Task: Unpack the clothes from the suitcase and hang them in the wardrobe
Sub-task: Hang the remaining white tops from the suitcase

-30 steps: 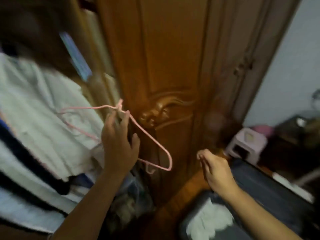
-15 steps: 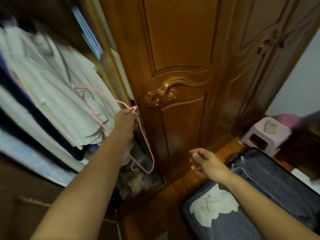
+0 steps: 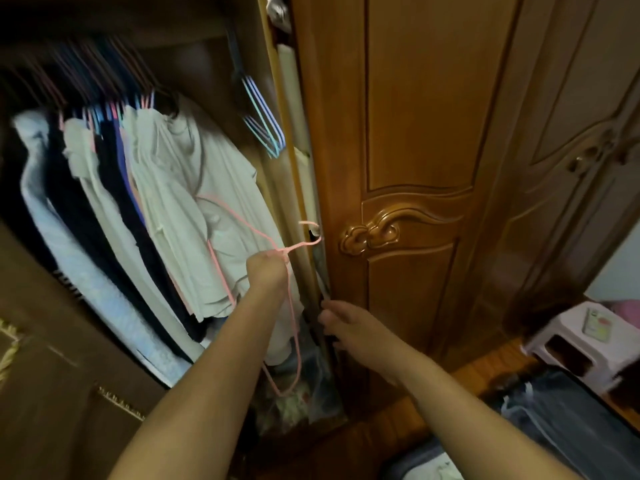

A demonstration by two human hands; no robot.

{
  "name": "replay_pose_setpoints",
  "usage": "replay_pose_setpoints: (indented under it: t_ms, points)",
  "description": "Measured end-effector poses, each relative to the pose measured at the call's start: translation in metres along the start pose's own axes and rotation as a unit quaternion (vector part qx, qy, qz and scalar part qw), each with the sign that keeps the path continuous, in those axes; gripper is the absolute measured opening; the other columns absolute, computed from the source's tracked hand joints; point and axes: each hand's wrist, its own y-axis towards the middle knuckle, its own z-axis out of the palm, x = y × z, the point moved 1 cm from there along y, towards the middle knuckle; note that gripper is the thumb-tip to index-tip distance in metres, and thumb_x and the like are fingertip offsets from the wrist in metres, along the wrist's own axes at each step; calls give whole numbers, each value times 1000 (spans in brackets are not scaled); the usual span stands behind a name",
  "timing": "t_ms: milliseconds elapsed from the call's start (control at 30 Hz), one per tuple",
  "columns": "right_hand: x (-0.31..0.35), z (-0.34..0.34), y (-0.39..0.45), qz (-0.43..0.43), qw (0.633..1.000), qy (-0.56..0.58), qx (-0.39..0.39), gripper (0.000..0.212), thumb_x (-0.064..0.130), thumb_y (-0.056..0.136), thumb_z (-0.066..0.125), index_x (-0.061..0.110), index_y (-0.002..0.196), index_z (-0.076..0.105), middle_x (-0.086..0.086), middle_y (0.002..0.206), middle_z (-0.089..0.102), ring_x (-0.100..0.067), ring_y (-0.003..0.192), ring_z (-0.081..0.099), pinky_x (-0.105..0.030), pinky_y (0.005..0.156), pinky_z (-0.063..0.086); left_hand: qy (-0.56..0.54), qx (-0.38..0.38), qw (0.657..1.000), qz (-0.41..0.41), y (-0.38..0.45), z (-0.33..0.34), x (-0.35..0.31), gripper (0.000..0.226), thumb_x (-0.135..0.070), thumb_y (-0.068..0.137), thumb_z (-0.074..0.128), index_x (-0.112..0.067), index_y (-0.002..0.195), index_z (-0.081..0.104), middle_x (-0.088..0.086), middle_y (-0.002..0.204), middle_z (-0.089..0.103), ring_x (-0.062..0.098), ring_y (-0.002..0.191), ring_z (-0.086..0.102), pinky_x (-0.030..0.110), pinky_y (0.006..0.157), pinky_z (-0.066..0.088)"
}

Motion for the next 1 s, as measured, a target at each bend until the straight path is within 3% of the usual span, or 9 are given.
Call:
replay_pose_setpoints:
  t_ms: [100, 200, 300, 400, 500, 600, 700, 867, 1000]
  points:
    - [3, 19, -2, -14, 999, -23, 31, 57, 37, 102, 53, 27, 154, 31, 8, 145, 50, -8, 129, 49, -31, 110, 41, 1, -40, 999, 27, -22, -6, -6, 20, 4, 93, 55, -10, 83, 65, 7, 83, 64, 26, 85, 58, 35, 80, 48]
    - [0, 34, -20, -77, 996, -35, 34, 40, 22, 101, 58, 46, 130, 44, 24, 118, 56, 13, 103, 57, -15, 91, 46, -17, -3, 997, 73, -66, -10, 6, 17, 5, 92, 55, -3, 90, 69, 12, 83, 65, 22, 76, 57, 31, 72, 48]
    - [-13, 37, -41, -151, 988, -30, -31, 48, 11, 95, 64, 38, 131, 50, 14, 126, 62, 5, 113, 59, -28, 100, 49, -11, 44, 995, 86, -113, -12, 30, 18, 2, 91, 58, -5, 92, 74, 6, 69, 64, 13, 59, 57, 26, 55, 49]
    - [-38, 16, -72, -150, 981, 73, -104, 57, -2, 91, 62, 20, 143, 48, 6, 130, 64, -6, 121, 60, -26, 102, 50, -1, 130, 989, 68, -160, 8, 69, 21, -3, 95, 61, -18, 92, 75, 5, 81, 74, 16, 74, 69, 34, 73, 58]
    - [-81, -19, -113, -68, 950, 221, -211, 43, 8, 98, 58, 28, 135, 50, 9, 119, 69, -4, 107, 66, -23, 89, 54, 32, 253, 967, -2, -213, 40, 127, 19, -4, 96, 60, -16, 91, 73, 8, 92, 75, 25, 91, 71, 42, 87, 57]
    - [-149, -51, -152, 42, 914, 238, -325, 19, 22, 102, 55, 22, 118, 66, -7, 107, 74, -23, 95, 70, -39, 80, 58, 134, 415, 897, -67, -257, 73, 186, 13, -7, 102, 52, -12, 102, 65, 8, 93, 70, 20, 84, 70, 35, 77, 61]
    - [-231, -72, -193, 148, 873, 233, -402, 24, 26, 101, 55, 10, 96, 71, -20, 96, 73, -35, 83, 70, -51, 74, 57, 286, 529, 793, -99, -269, 101, 251, 13, -1, 101, 52, -8, 104, 62, 12, 86, 65, 12, 63, 66, 21, 56, 55]
    - [-361, -80, -265, 314, 765, 270, -493, 20, 20, 104, 50, 18, 92, 65, -10, 105, 69, -18, 76, 69, -32, 65, 49, 475, 542, 689, -85, -229, 123, 370, 25, 5, 98, 52, -10, 79, 59, 18, 80, 60, 14, 53, 56, 18, 47, 41]
    - [-447, -56, -289, 403, 701, 279, -519, 17, 4, 101, 52, 10, 91, 64, -12, 86, 64, -4, 53, 66, -18, 43, 41, 592, 541, 585, -121, -182, 123, 500, 22, -5, 96, 59, -13, 76, 62, 12, 79, 62, 17, 59, 55, 17, 48, 41]
